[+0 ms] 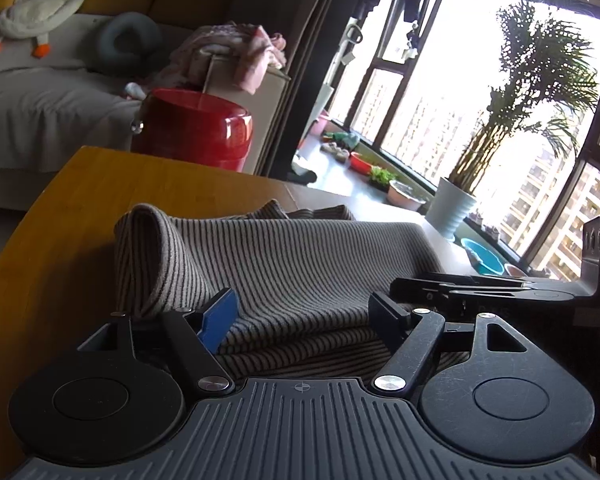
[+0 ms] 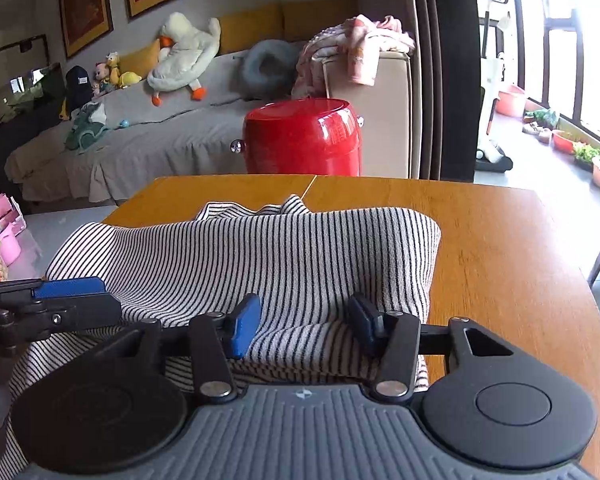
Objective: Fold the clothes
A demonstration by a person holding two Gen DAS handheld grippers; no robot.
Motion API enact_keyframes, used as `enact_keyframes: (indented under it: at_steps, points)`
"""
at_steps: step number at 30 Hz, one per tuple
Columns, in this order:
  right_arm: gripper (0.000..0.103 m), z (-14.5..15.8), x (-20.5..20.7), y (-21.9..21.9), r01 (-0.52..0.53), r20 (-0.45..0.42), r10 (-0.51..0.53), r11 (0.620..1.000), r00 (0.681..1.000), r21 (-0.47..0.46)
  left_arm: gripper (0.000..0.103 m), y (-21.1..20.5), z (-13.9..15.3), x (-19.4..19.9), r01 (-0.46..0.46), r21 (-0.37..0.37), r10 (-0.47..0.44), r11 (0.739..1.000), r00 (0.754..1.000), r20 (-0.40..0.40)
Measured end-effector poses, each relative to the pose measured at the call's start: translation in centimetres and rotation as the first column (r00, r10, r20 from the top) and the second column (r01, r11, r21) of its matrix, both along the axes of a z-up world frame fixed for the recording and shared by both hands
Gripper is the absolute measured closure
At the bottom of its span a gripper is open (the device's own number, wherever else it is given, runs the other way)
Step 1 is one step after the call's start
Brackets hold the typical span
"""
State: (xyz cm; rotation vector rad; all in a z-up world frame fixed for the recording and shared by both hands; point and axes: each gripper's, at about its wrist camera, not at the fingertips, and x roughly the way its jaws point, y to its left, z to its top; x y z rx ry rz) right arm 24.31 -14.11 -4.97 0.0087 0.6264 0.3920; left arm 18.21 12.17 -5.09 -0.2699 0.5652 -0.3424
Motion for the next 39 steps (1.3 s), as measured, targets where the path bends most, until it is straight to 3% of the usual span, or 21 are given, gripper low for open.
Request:
enact_keyframes:
  at_steps: [4,10,16,22,28,31,39]
  points:
    - [0.053,-0.2,0.1,-0.4,-0.002,0.002,0.002,1.0,1.0,0.024,0.025,0.4,0.3,-0.3,-0.018,-0.025,0.018,1.0,1.0,0.018]
    - [0.049,-0.3,0.2,-1.0,-0.006,-0.001,0.006,0.997,1.0,0.072,0.016,1.1,2.9,-0.9,0.01,-0.088,-0.001,0.996,0.994,0.105]
    - [0.049,-0.2,0.0,-1.3,-0.004,0.001,0.004,0.995,1.0,0.101,0.02,0.4,-0.1,2.2,-0.008,-0.039,0.006,0.999,0.999,-0.032]
    - [0.048,0.2,-0.2,-0.8,0.003,0.014,-0.004,0.998,1.0,0.067,0.02,0.3,-0.1,1.9,-0.003,-0.013,0.002,1.0,1.0,-0.018]
    - [0.048,2.4,-1.7,-0.9,0.038,0.098,-0.04,0.999,0.994,0.015,0.02,0.7,-0.2,1.7,-0.003,-0.039,0.003,0.999,1.0,-0.02]
    - [0.048,0.7,-0.5,-1.4,0.055,-0.007,-0.055,0.998,0.998,-0.011,0.02,0.6,-0.2,1.7,-0.005,-0.028,0.004,1.0,1.0,-0.019]
    - [0.045,-0.2,-0.2,-2.4,0.058,-0.007,-0.057,0.998,0.998,0.04,0.019,0.5,-0.2,1.7,-0.002,-0.023,0.002,1.0,1.0,-0.021]
